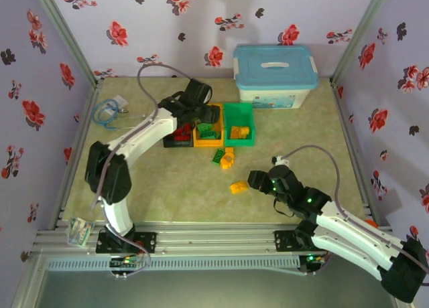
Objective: Sort the legos into containers by color
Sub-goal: Pick up the lego from the bottom-center of the table.
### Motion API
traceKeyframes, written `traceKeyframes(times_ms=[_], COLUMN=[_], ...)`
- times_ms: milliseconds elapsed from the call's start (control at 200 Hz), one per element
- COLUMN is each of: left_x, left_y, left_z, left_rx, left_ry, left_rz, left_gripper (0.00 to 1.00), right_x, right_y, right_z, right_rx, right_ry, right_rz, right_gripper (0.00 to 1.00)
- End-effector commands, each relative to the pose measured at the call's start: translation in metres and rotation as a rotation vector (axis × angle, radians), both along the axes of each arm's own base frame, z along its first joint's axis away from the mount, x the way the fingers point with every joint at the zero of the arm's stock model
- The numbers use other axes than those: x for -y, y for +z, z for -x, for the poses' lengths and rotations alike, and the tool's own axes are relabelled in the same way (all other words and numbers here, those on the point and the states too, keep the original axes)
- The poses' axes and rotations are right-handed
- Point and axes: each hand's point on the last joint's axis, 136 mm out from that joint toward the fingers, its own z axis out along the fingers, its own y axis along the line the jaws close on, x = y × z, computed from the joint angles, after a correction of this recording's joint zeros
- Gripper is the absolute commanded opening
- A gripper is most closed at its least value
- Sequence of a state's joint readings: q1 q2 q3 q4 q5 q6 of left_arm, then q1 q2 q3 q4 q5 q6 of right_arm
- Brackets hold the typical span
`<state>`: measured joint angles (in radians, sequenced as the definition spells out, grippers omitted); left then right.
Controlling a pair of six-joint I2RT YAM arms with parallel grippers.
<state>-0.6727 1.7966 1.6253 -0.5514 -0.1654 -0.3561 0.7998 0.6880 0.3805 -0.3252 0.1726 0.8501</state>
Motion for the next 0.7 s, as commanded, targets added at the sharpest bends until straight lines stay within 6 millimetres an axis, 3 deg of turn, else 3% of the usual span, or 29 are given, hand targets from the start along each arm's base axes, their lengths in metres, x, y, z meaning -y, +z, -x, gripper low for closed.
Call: traceKeyframes(times_ms=[0, 265, 460, 695], left_x=[-0.008, -0.004, -0.026, -0.059], left_y=[0.016, 0.023, -0.006, -0.047], left_z=[0.015, 0.073, 0.104, 0.139], left_rx=[0.038, 0.15, 0.087, 0.025], left_ry=[-0.004, -0.17, -0.146, -0.087], left_rz=[0.013, 0.101, 0.1, 0.106], left_gripper=[0.74, 0.73, 0.72, 0.71], right_x=[-0.002, -0.016, -0.033, -0.05], right_y=[-0.001, -0.002, -0.015, -0.04], right_z=[-0.002, -0.008, -0.009, -0.002], right_rx=[-0.003, -0.038, -0.071, -0.143], right_ry=[-0.008, 0.037, 0.091, 0.186], right_rz=[0.007, 0.07, 0.178, 0.448], right_gripper=[0.7, 0.75, 0.77, 0.77])
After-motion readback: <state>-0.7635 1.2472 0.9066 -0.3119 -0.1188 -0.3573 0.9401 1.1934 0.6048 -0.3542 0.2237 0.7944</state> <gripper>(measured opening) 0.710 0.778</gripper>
